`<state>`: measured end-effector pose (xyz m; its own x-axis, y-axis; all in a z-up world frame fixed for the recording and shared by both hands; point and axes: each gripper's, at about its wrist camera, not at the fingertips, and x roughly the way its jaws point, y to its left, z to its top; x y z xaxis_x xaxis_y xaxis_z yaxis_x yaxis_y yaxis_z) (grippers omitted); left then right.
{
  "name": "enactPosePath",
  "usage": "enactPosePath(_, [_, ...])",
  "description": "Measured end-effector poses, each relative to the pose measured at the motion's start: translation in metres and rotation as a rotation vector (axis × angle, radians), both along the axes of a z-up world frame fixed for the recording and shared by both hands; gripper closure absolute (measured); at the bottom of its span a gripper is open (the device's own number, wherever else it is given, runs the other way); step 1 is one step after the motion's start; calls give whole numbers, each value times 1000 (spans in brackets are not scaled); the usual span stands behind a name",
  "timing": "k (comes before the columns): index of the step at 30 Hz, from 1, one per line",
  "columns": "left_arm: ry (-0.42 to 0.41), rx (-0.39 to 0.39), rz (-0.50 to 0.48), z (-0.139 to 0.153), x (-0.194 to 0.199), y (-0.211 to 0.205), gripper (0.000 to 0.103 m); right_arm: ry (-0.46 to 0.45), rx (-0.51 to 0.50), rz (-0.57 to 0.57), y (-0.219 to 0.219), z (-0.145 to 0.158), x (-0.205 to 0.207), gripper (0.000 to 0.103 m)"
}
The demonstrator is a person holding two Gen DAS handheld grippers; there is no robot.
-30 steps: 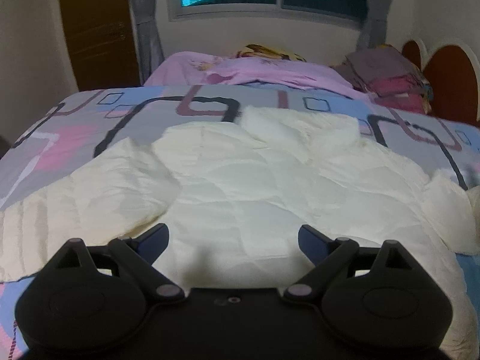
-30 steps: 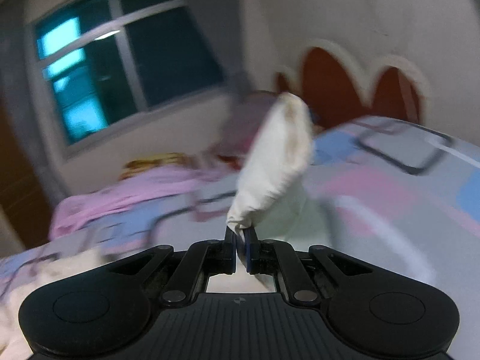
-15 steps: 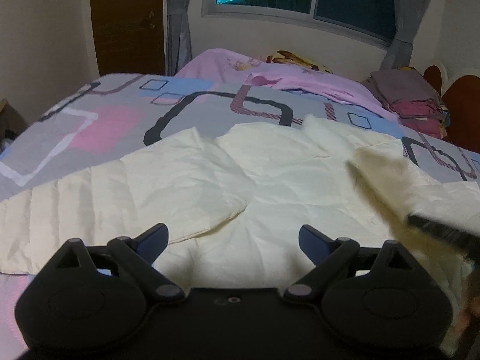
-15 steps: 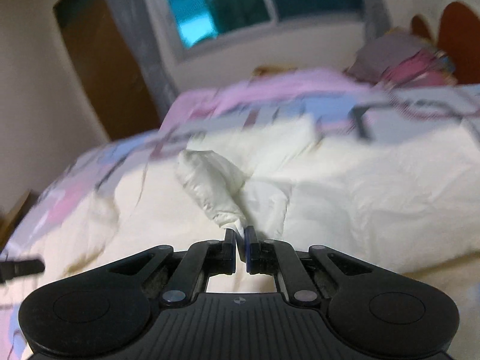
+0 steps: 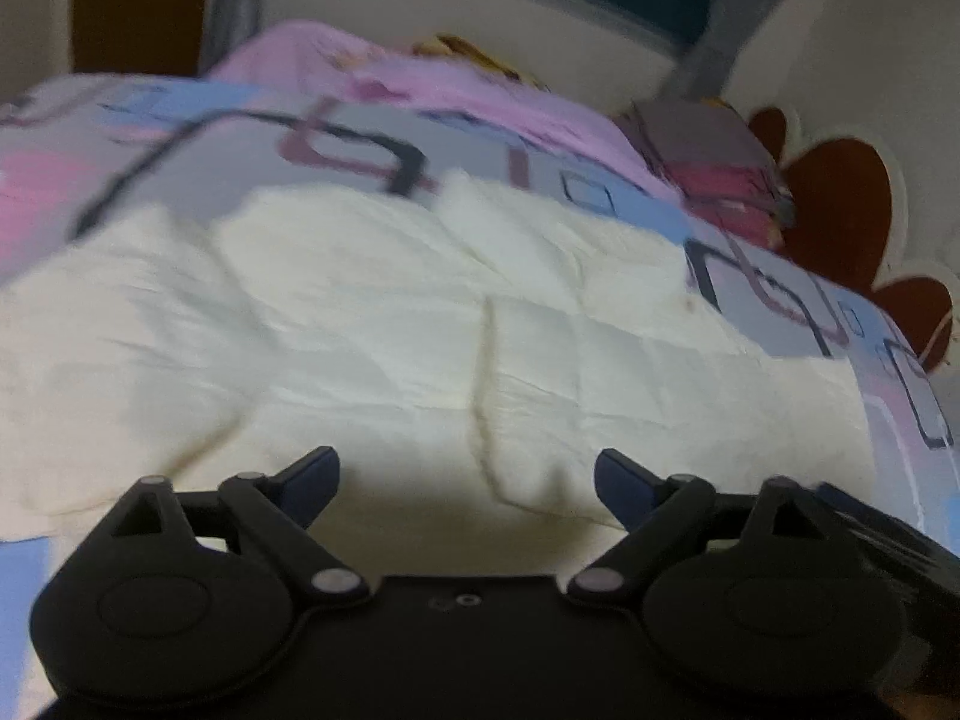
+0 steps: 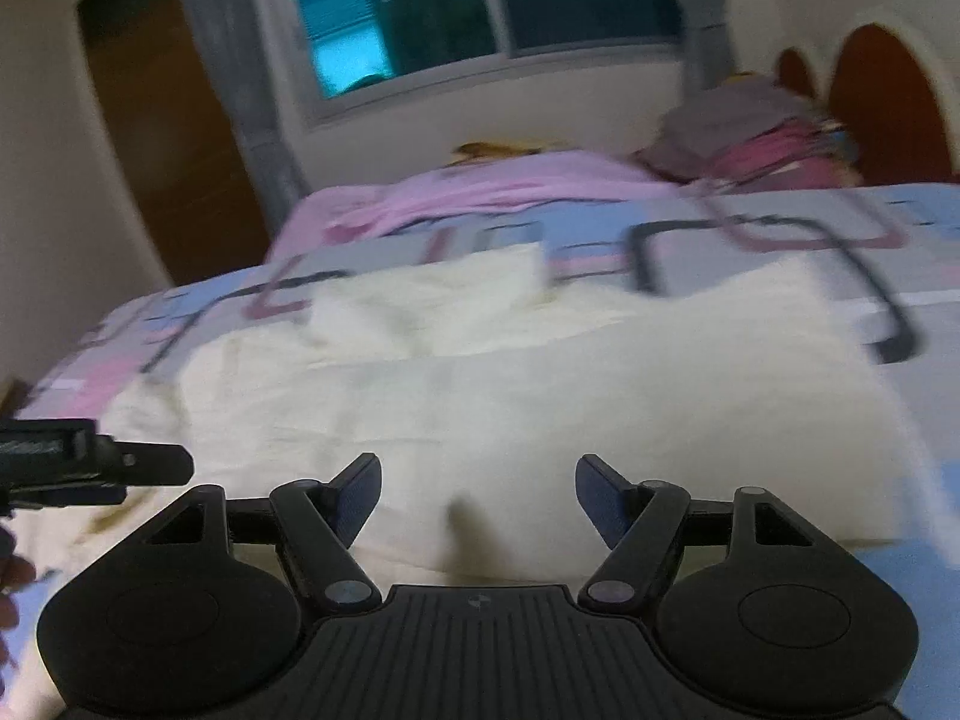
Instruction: Fold large clothes
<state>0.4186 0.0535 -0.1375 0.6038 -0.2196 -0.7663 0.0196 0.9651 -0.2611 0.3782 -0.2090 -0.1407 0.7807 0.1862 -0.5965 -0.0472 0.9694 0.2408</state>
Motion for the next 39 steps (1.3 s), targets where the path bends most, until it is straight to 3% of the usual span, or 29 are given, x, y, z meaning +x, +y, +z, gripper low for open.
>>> enactPosePath(1, [10, 3, -11, -7, 6, -6, 23, 4, -13, -18, -10, 0, -4, 32])
enactPosePath(5, [55, -7, 17, -32, 21, -11, 35, 29, -60, -116, -51, -5, -21, 32])
enactPosePath(8, [64, -79, 31, -43, 25, -7, 55, 64, -73, -173, -77, -15, -29, 32])
enactPosePath(10, [41, -88, 10, -44, 26, -10, 82, 84, -71, -196, -87, -22, -30, 32])
enactPosePath(11, [29, -87, -3, -44, 26, -12, 83, 92, -69, -206, -91, -24, -30, 32])
enactPosePath(13, [-23, -102, -21, -38, 22, -14, 96, 111, -59, -216, -96, -30, -27, 32])
enactPosePath(19, [-163, -157, -18, 10, 15, -1, 99, 130, -6, -202, -97, -36, -19, 32])
enactPosePath(23, [-243, -148, 29, 39, 9, 23, 103, 100, -3, -139, -83, -30, -18, 32])
enactPosePath(25, [-264, -92, 77, 41, 8, 37, 103, 89, -5, -131, -77, -26, -19, 32])
enactPosePath(29, [-197, -57, 147, 23, 7, 61, 103, 103, -4, -139, -79, -28, -17, 32])
enactPosePath(32, [-87, -115, 107, 5, 9, 58, 103, 114, 17, -164, -90, -31, -17, 32])
enactPosePath(34, [-58, -127, 84, -2, 12, 49, 86, 111, -1, -164, -91, -29, -19, 32])
enactPosePath(37, [-54, -155, 71, -8, 17, 35, 44, 110, -7, -165, -92, -26, -22, 32])
enactPosePath(39, [-63, -150, 47, -10, 21, 21, 27, 107, -9, -174, -94, -24, -27, 32])
